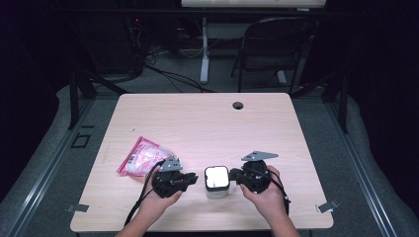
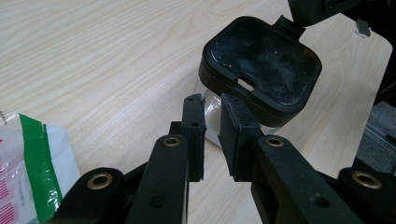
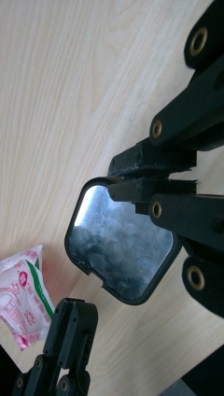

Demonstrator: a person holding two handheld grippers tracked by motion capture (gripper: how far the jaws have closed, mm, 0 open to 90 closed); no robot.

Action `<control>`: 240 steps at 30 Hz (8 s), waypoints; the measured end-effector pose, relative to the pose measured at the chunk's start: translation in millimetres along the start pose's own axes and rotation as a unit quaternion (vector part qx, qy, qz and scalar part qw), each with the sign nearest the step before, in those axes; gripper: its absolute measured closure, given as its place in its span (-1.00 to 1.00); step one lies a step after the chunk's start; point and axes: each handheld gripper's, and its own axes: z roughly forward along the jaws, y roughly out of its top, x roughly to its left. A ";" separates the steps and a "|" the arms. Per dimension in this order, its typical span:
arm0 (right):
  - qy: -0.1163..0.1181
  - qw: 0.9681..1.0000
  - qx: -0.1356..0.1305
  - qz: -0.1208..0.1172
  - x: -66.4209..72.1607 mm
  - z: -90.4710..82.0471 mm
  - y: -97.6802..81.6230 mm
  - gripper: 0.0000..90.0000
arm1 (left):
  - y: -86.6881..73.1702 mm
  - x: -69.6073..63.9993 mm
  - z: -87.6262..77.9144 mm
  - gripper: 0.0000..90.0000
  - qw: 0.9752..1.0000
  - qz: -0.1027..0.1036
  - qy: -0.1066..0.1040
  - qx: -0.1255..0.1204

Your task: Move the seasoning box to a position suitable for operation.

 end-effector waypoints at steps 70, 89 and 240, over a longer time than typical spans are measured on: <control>0.021 0.999 -0.020 0.036 -7.8 1.0 -7.3 0.91 | -2.5 -17.4 12.3 0.94 0.999 0.019 -0.034 0.022; 0.031 0.998 -0.030 0.046 -9.8 0.4 -11.2 0.92 | 3.4 -17.4 10.8 0.95 0.999 0.031 -0.027 0.016; 0.011 0.998 -0.062 -0.013 5.5 -32.3 -28.5 0.69 | 20.4 -7.9 33.5 0.41 1.000 0.026 -0.001 -0.005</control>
